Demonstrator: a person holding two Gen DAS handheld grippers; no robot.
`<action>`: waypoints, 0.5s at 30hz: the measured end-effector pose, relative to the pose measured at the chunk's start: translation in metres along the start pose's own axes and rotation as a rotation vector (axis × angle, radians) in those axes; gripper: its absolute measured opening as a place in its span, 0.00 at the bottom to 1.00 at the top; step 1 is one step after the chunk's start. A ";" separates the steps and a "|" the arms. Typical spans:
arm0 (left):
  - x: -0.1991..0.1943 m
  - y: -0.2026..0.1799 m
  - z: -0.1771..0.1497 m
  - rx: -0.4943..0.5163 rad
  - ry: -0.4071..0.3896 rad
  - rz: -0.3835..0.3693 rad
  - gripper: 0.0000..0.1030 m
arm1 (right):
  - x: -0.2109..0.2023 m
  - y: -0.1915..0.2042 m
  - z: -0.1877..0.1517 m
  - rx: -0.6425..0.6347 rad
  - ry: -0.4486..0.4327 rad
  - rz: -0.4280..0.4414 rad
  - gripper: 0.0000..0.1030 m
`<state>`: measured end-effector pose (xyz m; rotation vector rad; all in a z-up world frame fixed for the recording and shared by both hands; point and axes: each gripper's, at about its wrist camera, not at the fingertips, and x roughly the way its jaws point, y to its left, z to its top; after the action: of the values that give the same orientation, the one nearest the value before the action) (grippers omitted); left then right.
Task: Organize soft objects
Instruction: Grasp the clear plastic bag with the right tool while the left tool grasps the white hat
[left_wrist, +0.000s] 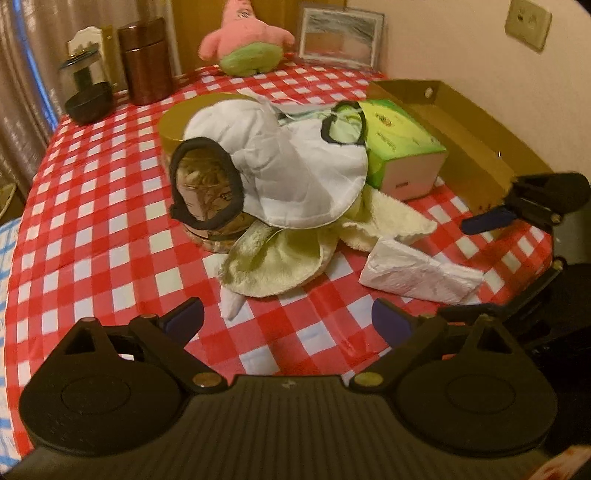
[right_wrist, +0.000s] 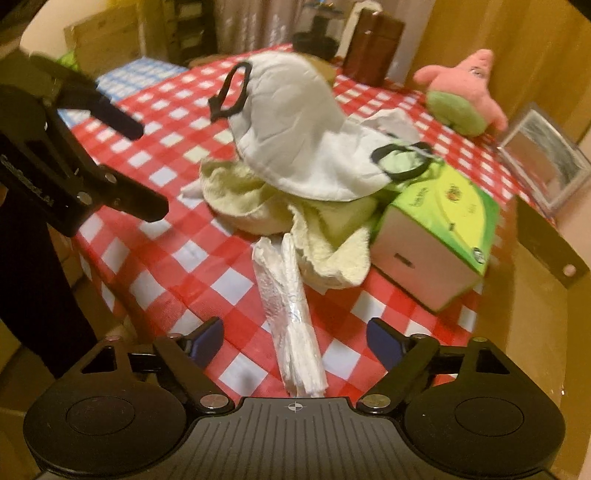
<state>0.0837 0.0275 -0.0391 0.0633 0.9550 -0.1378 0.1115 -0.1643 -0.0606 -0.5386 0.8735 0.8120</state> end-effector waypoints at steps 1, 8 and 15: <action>0.003 0.000 0.001 0.003 0.005 -0.003 0.94 | 0.006 0.000 0.001 -0.010 0.010 0.003 0.75; 0.016 -0.004 0.005 0.105 -0.015 -0.012 0.94 | 0.033 -0.004 0.006 -0.050 0.065 0.024 0.57; 0.022 -0.005 0.010 0.153 -0.020 -0.015 0.94 | 0.044 -0.005 0.002 -0.054 0.105 0.038 0.26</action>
<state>0.1036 0.0194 -0.0513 0.1959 0.9242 -0.2246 0.1338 -0.1486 -0.0955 -0.6179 0.9624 0.8501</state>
